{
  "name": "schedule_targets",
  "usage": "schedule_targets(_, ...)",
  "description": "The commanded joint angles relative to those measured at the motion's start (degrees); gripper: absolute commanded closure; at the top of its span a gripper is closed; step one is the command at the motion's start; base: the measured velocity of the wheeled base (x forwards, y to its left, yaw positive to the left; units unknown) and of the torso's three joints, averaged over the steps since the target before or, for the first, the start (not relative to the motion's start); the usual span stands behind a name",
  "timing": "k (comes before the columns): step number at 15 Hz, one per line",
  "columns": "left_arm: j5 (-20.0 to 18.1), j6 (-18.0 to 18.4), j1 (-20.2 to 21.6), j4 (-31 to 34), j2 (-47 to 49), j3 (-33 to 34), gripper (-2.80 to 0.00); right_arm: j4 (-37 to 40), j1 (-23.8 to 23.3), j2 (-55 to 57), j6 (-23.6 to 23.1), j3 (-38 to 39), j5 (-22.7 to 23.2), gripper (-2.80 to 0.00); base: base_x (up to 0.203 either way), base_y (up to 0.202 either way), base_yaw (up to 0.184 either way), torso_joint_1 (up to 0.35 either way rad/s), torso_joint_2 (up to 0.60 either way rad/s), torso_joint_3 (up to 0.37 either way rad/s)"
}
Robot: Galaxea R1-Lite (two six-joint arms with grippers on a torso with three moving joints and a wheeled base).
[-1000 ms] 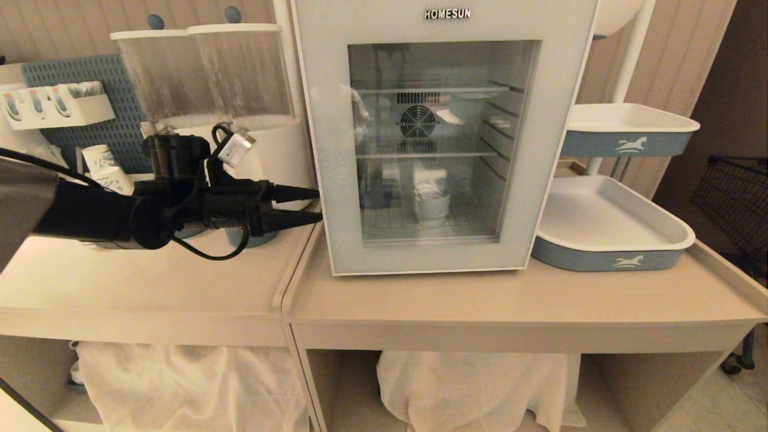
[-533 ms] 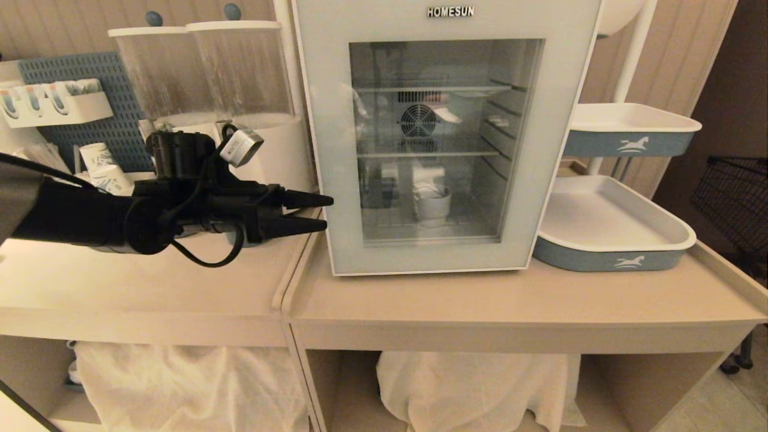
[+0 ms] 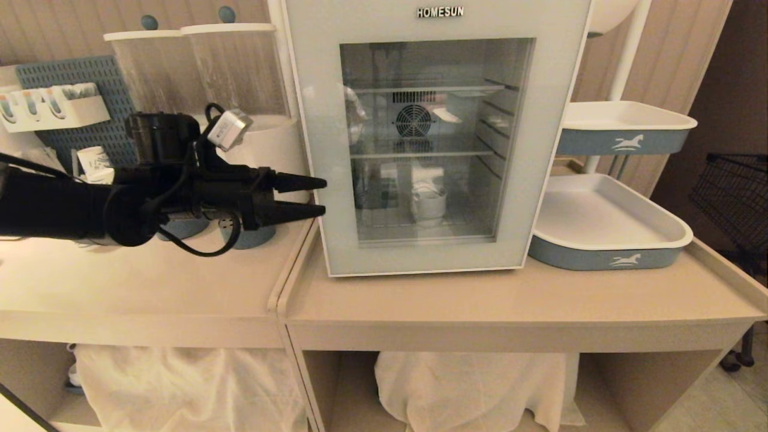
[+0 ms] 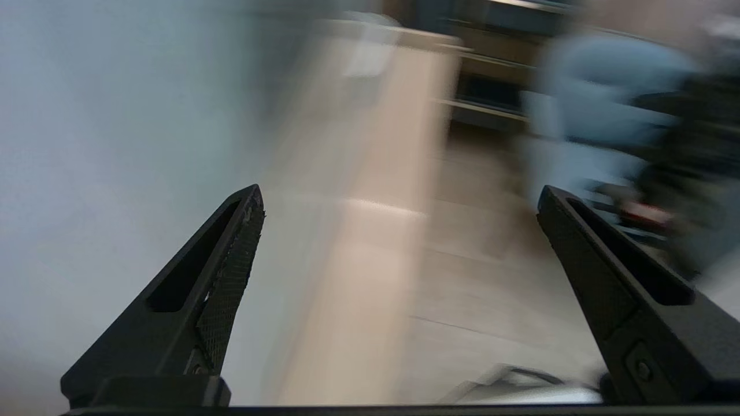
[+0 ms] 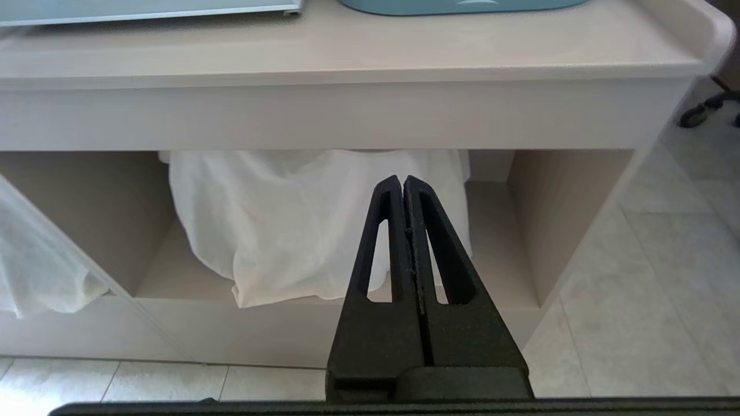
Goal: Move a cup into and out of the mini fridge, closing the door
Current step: Open the freezer door
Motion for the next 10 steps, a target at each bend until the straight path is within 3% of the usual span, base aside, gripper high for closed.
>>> schedule_targets(1, 2.03, -0.11, 1.31, -0.13, 0.74, -1.79, -2.8, 0.07, 0.0, 0.08, -0.02, 0.0, 0.03, 0.0, 0.0, 0.0, 0.0, 0.0, 0.0, 0.0)
schedule_targets(10, 3.87, -0.35, 1.46, -0.01, 6.67, -8.83, -2.8, 0.07, 0.0, 0.08, -0.02, 0.0, 0.03, 0.0, 0.0, 0.0, 0.0, 0.0, 0.0, 0.0)
